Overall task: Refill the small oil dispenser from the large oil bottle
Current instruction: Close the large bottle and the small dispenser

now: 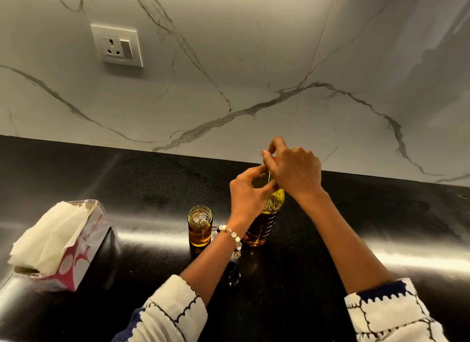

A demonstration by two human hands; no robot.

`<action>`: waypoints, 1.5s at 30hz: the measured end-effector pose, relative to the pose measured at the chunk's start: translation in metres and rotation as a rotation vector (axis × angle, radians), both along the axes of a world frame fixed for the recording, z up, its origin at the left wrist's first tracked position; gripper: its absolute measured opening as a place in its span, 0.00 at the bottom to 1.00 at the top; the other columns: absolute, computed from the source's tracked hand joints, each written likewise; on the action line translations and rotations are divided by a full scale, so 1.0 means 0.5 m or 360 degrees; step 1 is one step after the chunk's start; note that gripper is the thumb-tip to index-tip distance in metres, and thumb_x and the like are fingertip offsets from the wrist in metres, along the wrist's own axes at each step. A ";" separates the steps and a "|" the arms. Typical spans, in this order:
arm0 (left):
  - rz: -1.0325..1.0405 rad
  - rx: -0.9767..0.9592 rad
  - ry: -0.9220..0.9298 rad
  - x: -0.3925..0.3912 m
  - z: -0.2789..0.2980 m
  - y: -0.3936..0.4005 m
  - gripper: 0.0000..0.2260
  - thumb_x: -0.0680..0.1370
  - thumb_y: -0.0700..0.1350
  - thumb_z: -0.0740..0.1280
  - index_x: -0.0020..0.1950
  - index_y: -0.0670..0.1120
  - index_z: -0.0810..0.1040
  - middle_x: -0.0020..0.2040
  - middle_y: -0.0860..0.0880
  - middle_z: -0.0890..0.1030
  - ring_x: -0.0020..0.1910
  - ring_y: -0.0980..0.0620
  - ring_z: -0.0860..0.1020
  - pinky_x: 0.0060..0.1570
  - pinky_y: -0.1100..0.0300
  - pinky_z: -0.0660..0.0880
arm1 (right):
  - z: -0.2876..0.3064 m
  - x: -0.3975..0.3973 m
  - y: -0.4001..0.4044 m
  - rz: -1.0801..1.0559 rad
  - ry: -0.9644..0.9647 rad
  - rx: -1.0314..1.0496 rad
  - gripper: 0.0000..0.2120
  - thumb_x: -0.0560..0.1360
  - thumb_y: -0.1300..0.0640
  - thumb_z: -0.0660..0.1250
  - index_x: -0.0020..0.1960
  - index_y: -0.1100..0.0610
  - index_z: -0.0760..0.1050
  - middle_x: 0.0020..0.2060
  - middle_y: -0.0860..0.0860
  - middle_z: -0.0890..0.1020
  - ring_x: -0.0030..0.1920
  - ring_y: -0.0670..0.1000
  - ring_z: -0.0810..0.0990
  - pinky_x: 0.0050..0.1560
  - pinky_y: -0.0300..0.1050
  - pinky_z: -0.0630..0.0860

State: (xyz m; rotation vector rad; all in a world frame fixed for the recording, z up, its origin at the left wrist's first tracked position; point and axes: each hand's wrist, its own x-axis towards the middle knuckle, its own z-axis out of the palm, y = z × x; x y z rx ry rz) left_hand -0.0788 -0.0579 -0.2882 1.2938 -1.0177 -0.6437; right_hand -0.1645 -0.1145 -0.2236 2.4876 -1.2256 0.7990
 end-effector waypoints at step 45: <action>0.0738 0.0730 -0.0079 0.165 -0.233 0.210 0.22 0.70 0.44 0.76 0.62 0.48 0.76 0.54 0.50 0.81 0.50 0.52 0.80 0.53 0.52 0.79 | -0.383 -0.004 0.229 0.0388 -0.0410 0.1310 0.33 0.69 0.48 0.75 0.70 0.53 0.67 0.62 0.47 0.74 0.63 0.46 0.68 0.64 0.43 0.64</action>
